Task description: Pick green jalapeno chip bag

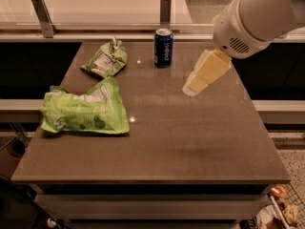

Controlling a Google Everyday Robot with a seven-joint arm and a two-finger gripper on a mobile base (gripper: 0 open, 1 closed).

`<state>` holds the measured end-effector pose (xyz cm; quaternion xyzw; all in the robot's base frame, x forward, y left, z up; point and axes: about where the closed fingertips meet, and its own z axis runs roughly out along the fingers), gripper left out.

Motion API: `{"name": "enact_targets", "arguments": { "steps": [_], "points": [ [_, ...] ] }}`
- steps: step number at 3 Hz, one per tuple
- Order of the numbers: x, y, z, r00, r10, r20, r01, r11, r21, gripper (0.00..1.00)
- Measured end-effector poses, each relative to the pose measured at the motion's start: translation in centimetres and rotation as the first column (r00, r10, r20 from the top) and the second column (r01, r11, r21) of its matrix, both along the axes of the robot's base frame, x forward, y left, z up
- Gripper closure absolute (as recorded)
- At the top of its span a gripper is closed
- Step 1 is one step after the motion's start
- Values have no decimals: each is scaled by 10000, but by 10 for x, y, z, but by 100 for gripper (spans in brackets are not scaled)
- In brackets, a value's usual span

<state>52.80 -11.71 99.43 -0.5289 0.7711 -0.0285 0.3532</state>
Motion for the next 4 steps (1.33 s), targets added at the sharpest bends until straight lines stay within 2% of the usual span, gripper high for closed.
{"name": "enact_targets", "arguments": {
  "steps": [1,2,3,4],
  "points": [
    [28,29,-2,9991,139,407,-151,9994,313,0],
    [59,55,-6,9966,532,629,-584,9948,837,0],
    [94,77,-18,9942,910,572,-983,9850,1420,0],
    [94,77,-18,9942,910,572,-983,9850,1420,0]
  ]
}}
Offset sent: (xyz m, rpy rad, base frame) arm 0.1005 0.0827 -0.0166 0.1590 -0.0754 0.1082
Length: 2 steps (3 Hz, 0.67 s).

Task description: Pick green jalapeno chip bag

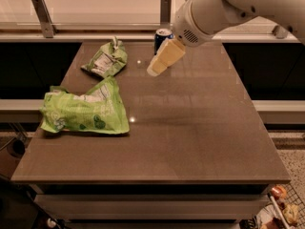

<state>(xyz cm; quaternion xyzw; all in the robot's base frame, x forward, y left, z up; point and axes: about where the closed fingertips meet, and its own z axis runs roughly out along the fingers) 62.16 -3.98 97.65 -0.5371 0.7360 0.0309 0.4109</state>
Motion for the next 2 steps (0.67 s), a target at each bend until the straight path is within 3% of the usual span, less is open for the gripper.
{"name": "enact_targets", "arguments": {
  "steps": [1,2],
  "points": [
    [18,19,3,9997,226,63,-227,9997,54,0],
    [41,52,0,9974,722,38,-722,9973,121,0]
  ]
}}
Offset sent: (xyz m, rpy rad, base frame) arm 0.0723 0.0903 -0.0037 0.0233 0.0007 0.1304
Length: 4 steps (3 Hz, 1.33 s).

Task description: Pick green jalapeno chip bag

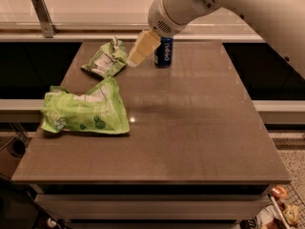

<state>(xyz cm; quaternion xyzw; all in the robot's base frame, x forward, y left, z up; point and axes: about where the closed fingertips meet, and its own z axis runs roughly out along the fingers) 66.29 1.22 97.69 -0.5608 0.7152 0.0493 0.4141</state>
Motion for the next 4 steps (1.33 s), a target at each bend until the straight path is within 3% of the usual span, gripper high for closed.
{"name": "enact_targets", "arguments": {
  "steps": [1,2,4],
  "points": [
    [15,30,-12,9990,427,-126,-425,9990,114,0],
    [29,49,-29,9981,524,-324,-524,9986,-7,0],
    [65,82,-63,9953,689,-680,-660,9969,432,0]
  ]
}}
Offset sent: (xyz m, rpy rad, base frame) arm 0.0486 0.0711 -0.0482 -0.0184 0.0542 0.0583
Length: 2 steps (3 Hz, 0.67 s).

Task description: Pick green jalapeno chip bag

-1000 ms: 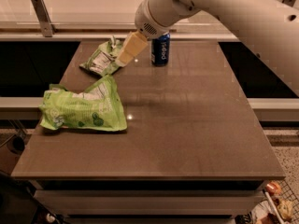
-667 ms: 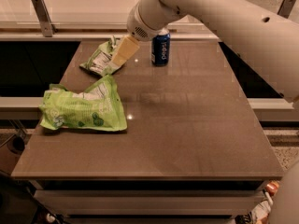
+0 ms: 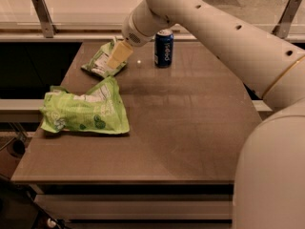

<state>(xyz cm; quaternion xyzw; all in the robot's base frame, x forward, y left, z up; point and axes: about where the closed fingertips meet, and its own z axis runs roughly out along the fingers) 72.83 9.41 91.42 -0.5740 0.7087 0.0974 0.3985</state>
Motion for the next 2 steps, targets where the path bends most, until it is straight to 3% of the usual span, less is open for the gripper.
{"name": "enact_targets", "arguments": {
  "steps": [2],
  "points": [
    [20,27,-41,9982,94,-591,-70,9991,411,0]
  ]
}}
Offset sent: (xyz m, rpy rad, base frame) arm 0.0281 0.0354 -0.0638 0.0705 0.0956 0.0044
